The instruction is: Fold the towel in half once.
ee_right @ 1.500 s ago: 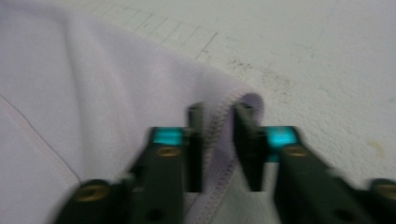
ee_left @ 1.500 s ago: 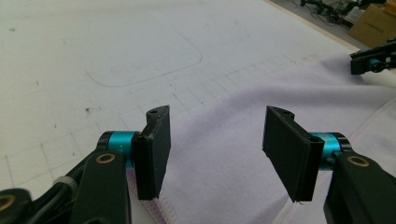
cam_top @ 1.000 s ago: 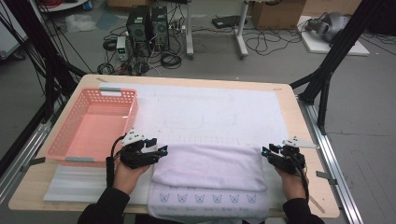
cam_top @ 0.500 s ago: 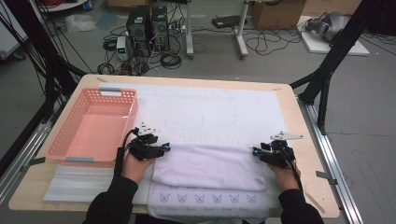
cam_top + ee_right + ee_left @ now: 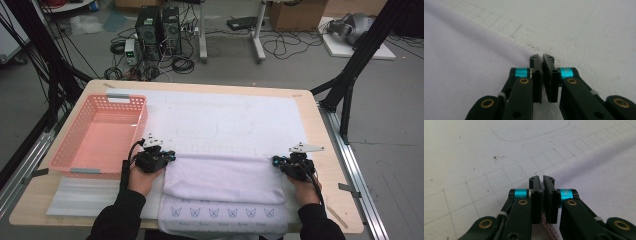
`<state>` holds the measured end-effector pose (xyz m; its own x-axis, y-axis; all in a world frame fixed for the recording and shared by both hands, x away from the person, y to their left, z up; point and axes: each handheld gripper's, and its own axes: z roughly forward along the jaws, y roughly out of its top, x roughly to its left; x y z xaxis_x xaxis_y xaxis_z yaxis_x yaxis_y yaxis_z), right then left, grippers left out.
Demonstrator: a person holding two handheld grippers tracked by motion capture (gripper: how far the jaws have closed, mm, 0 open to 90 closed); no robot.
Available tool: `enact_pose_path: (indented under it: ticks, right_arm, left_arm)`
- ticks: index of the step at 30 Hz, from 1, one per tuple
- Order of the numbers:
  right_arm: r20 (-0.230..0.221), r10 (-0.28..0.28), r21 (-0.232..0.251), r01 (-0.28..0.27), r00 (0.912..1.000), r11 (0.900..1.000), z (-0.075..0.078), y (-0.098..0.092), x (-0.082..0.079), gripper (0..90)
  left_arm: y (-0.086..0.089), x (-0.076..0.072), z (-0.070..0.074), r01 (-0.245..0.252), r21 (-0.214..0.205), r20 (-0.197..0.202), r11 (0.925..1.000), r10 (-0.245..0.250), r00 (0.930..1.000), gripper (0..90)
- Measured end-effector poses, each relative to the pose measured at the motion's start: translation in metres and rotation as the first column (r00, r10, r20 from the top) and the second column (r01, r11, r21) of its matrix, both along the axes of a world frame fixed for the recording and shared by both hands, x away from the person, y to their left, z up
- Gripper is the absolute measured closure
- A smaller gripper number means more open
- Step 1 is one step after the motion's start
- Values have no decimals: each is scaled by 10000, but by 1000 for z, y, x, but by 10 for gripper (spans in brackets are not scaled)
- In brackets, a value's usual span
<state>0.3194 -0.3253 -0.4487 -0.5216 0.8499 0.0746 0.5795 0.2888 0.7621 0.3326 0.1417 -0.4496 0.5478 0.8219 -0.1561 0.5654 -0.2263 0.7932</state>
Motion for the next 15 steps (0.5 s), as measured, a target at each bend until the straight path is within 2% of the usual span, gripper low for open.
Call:
enact_pose_path:
  ticks: [2, 5, 7, 9, 13, 14, 15]
  right_arm:
    - [238, -89, -214, 94, 9997, 9997, 2, 1, 0, 872]
    - [493, -233, -125, 239, 9985, 9996, 5, -1, 2, 871]
    - [724, -239, -283, 261, 9971, 9993, 6, -2, 4, 871]
    - [833, -331, -362, 362, 9960, 9987, 7, -3, 8, 871]
    - [873, -664, -116, 677, 9940, 9976, 11, -5, 23, 872]
    - [901, -676, -126, 690, 9936, 9975, 11, -6, 27, 871]
    - [903, -735, -176, 753, 9932, 9970, 12, -6, 31, 871]
  left_arm:
    - [1, 2, 4, -368, -336, 114, 9988, 372, 9992, 857]
    - [-2, 8, 11, -474, -351, 215, 9983, 482, 9986, 859]
    - [-4, 13, 17, -515, -333, 384, 9981, 528, 9979, 859]
    - [-6, 22, 22, -616, -341, 388, 9975, 630, 9973, 859]
    - [-9, 41, 28, -918, -534, 465, 9943, 943, 9945, 858]
    - [-9, 46, 28, -1033, -639, 419, 9926, 1061, 9935, 859]
    - [-10, 52, 29, -1031, -557, 344, 9931, 1051, 9939, 859]
